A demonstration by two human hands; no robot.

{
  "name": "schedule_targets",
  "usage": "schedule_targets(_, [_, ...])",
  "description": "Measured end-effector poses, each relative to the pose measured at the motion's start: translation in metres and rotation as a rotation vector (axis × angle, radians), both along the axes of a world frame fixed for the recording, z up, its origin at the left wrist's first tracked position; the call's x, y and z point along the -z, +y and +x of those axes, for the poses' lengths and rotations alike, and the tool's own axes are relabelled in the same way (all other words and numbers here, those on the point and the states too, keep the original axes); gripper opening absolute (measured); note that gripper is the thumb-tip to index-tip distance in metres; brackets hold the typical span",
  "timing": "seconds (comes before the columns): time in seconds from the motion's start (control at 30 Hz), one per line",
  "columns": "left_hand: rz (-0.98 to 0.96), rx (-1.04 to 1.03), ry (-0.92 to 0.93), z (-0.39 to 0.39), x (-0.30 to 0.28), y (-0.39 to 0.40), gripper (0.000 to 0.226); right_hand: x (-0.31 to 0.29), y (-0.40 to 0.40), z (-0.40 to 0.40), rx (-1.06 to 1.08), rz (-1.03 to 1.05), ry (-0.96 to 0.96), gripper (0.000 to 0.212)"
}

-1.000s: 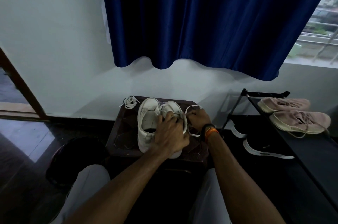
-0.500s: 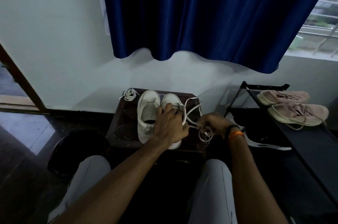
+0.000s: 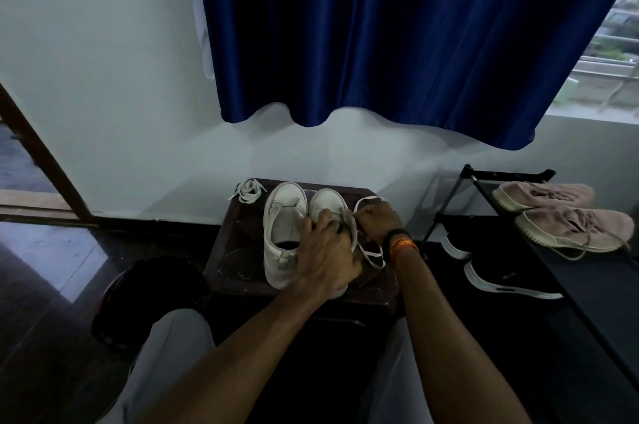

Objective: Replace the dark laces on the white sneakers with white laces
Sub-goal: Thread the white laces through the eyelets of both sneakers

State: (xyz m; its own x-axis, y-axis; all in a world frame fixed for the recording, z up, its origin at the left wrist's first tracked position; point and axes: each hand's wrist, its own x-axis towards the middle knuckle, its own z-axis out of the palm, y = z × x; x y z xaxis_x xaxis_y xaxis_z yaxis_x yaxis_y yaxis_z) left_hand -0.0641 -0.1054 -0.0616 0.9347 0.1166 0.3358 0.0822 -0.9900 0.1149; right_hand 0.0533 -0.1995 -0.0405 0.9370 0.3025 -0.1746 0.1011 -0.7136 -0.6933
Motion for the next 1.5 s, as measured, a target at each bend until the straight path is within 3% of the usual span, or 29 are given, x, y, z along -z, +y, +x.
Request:
schedule_targets(0.13, [-0.013,-0.008,-0.022,-0.002,-0.002,-0.003,0.057,-0.003,-0.008,-0.002,0.032,0.01,0.105,0.03])
schedule_targets(0.23, [-0.015,-0.027,-0.02,-0.002,-0.002,-0.004,0.057,0.003,-0.02,-0.004,0.015,0.057,0.153,0.036])
schedule_targets(0.43, [-0.033,-0.013,0.008,0.0,-0.004,0.0,0.051,0.023,-0.03,-0.007,0.041,0.118,0.106,0.042])
schedule_targets(0.57, [-0.17,0.006,0.013,0.006,-0.01,0.009,0.065,0.024,-0.031,-0.008,-0.025,-0.054,0.071,0.033])
schedule_targets(0.73, [-0.279,-0.026,0.064,0.011,-0.031,0.037,0.031,0.011,-0.023,-0.012,-0.03,-0.388,-0.209,0.026])
schedule_targets(0.83, [-0.358,-0.062,0.112,0.009,-0.039,0.046,0.037,0.007,-0.018,-0.01,0.023,-0.428,-0.284,0.027])
schedule_targets(0.9, [-0.382,-0.046,0.113,0.009,-0.04,0.047,0.037,0.009,-0.012,-0.002,0.078,-0.399,-0.246,0.033])
schedule_targets(1.03, [-0.407,-0.038,0.088,0.007,-0.039,0.05,0.037,0.025,0.0,0.022,0.166,-0.34,-0.005,0.07])
schedule_targets(1.23, [-0.453,-0.014,0.07,0.004,-0.038,0.052,0.033,0.05,0.012,0.051,0.207,-0.168,0.178,0.111])
schedule_targets(1.3, [-0.457,-0.007,0.076,0.004,-0.037,0.052,0.033,0.045,0.016,0.051,0.151,-0.123,0.161,0.095])
schedule_targets(1.4, [-0.467,-0.002,0.088,0.006,-0.039,0.053,0.032,0.01,0.019,0.031,0.11,-0.037,0.15,0.033])
schedule_targets(1.5, [-0.527,0.009,0.129,0.007,-0.043,0.055,0.03,-0.002,0.012,0.024,0.16,0.083,0.191,0.015])
